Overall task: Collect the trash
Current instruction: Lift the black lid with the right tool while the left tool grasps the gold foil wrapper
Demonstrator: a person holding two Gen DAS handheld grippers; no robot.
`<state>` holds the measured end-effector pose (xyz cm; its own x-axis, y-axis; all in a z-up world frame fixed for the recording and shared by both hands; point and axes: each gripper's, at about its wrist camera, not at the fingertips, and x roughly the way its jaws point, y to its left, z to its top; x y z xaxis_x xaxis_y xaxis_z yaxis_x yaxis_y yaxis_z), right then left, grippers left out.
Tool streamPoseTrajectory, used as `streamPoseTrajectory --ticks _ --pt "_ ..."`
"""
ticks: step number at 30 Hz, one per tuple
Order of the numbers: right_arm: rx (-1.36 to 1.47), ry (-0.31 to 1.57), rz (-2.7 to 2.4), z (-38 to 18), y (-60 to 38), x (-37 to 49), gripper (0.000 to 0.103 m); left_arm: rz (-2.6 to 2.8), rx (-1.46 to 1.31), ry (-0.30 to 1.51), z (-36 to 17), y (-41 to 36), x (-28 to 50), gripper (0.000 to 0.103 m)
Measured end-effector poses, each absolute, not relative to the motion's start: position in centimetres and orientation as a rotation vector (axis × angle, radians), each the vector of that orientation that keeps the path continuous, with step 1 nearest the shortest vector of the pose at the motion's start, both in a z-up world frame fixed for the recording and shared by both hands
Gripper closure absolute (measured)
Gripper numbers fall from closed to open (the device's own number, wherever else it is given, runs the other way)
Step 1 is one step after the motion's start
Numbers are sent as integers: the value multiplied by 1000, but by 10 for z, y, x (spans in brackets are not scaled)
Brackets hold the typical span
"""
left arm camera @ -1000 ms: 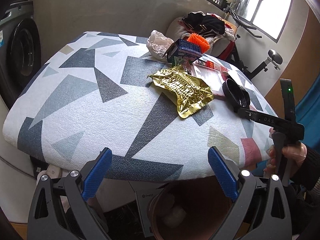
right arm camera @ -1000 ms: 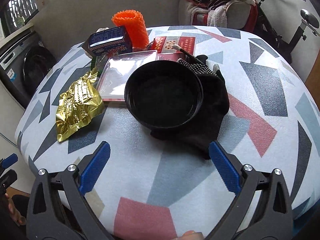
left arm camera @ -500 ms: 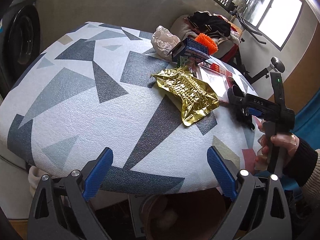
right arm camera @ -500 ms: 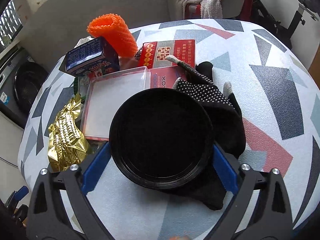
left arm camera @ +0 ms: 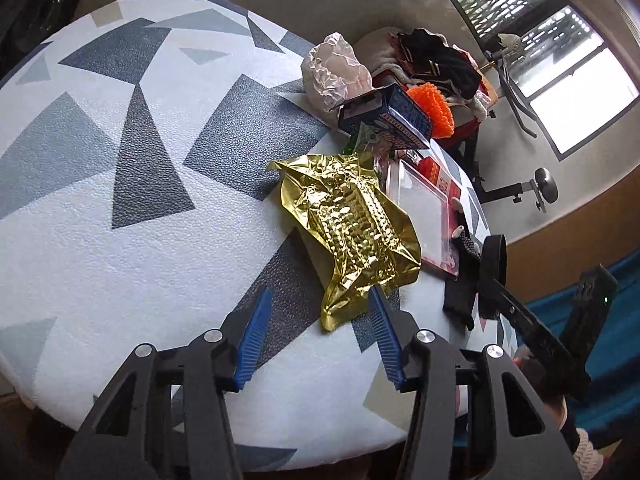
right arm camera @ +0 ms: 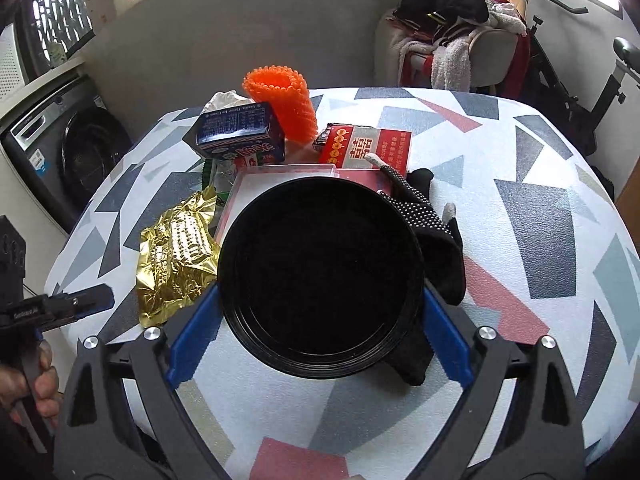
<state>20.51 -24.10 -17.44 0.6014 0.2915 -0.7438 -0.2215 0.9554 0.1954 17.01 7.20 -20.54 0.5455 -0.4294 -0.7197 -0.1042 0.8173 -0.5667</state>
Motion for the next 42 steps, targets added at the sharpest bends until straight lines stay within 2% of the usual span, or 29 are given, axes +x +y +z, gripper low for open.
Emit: streamPoseTrajectory --ticks 4,7,9,11,12,18,34,42 --pt "91 868 295 -173 -249 197 11 -169 -636 989 -215 68 190 58" --pt "79 865 290 -174 -254 193 11 -165 -637 997 -220 61 199 68" --pt "62 862 283 -175 -256 190 11 -170 -583 1008 -221 53 204 79" --pt "54 857 284 -176 -257 188 11 -184 -545 1001 -222 48 209 82" --pt "54 856 284 -177 -258 187 11 -184 -535 997 -223 48 211 88" --pt "68 860 283 -178 -261 185 11 -226 -483 948 -214 53 214 98" --pt "44 818 294 -150 -264 153 11 -357 -258 785 -141 37 168 98" --pt "41 803 300 -137 -263 132 11 -403 -207 738 -128 33 127 98"
